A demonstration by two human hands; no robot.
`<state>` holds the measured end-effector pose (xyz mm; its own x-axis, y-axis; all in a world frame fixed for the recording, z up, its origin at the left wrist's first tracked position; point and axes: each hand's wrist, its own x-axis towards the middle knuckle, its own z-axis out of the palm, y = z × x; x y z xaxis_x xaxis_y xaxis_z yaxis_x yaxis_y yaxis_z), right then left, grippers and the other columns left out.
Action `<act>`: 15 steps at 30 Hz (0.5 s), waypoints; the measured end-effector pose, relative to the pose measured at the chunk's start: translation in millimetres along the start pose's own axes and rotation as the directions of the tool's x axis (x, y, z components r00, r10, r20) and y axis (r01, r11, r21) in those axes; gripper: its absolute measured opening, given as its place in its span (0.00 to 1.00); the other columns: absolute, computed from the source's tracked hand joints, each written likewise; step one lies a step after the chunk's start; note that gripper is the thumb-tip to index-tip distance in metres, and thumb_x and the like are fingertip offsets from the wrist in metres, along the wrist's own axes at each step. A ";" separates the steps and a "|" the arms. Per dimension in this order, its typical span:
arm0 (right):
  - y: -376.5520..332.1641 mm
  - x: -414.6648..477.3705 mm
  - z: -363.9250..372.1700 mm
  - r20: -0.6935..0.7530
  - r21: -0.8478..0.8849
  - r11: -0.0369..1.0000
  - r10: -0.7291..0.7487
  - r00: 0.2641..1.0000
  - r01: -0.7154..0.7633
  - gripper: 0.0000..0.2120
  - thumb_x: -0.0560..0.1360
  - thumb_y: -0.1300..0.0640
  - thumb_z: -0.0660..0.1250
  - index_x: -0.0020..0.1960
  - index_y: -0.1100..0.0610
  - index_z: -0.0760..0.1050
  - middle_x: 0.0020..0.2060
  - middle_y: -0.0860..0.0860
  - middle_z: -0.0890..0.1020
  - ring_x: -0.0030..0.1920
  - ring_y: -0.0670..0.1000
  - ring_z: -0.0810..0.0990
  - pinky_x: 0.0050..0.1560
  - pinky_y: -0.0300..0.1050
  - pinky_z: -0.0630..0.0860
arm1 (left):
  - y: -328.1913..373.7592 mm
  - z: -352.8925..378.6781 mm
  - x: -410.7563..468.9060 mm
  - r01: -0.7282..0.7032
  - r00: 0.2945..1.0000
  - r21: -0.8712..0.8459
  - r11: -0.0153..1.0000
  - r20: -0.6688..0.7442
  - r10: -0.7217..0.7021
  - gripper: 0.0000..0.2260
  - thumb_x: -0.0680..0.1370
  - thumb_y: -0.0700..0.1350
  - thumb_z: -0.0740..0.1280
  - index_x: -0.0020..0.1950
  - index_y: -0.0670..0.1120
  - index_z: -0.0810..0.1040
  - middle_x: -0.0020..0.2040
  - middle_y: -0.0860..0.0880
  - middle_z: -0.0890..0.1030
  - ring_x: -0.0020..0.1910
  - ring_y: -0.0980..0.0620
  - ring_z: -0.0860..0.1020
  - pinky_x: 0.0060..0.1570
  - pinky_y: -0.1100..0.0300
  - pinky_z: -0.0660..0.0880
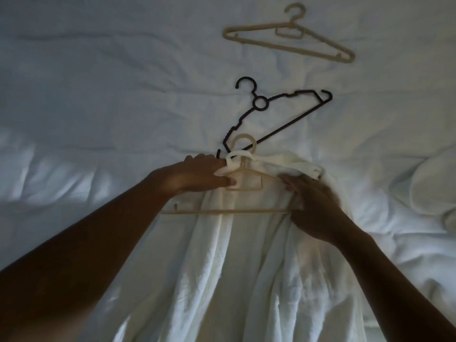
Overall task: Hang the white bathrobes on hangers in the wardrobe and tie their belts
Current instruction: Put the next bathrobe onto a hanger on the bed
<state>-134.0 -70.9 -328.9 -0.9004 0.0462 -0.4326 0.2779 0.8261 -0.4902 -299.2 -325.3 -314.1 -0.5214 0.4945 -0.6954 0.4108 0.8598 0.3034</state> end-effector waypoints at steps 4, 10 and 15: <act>2.9 3.6 -17.1 -0.043 -0.128 0.989 0.070 0.997 -0.075 0.46 0.65 0.63 0.69 0.78 0.41 0.59 0.71 0.46 0.70 0.73 0.57 0.67 0.74 0.57 0.60 | -42.0 0.3 -19.0 0.024 0.941 -0.508 0.861 -0.278 -0.191 0.14 0.80 0.60 0.68 0.64 0.60 0.77 0.62 0.54 0.80 0.59 0.53 0.77 0.57 0.55 0.72; 2.2 7.6 -14.8 0.040 -0.265 0.960 0.106 0.994 -0.092 0.49 0.67 0.58 0.71 0.81 0.40 0.50 0.74 0.48 0.66 0.74 0.58 0.64 0.74 0.57 0.58 | -111.5 67.0 -60.8 0.206 0.955 -0.521 0.828 -0.079 -0.287 0.21 0.63 0.64 0.66 0.54 0.62 0.75 0.49 0.54 0.82 0.51 0.48 0.82 0.52 0.52 0.76; -26.0 26.8 -6.7 0.132 -0.121 0.991 0.077 0.988 -0.061 0.49 0.73 0.41 0.72 0.83 0.47 0.46 0.79 0.56 0.59 0.78 0.63 0.58 0.76 0.64 0.55 | -94.3 105.8 -67.5 0.164 0.939 -0.641 0.750 -0.131 -0.317 0.15 0.67 0.58 0.72 0.49 0.53 0.80 0.45 0.54 0.84 0.47 0.53 0.82 0.44 0.57 0.74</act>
<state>-167.6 -87.4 -322.6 -0.8244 0.0353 -0.5649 0.2896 0.8837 -0.3676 -223.7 -453.3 -364.7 -0.7180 0.2082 -0.6641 -0.2568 0.8076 0.5308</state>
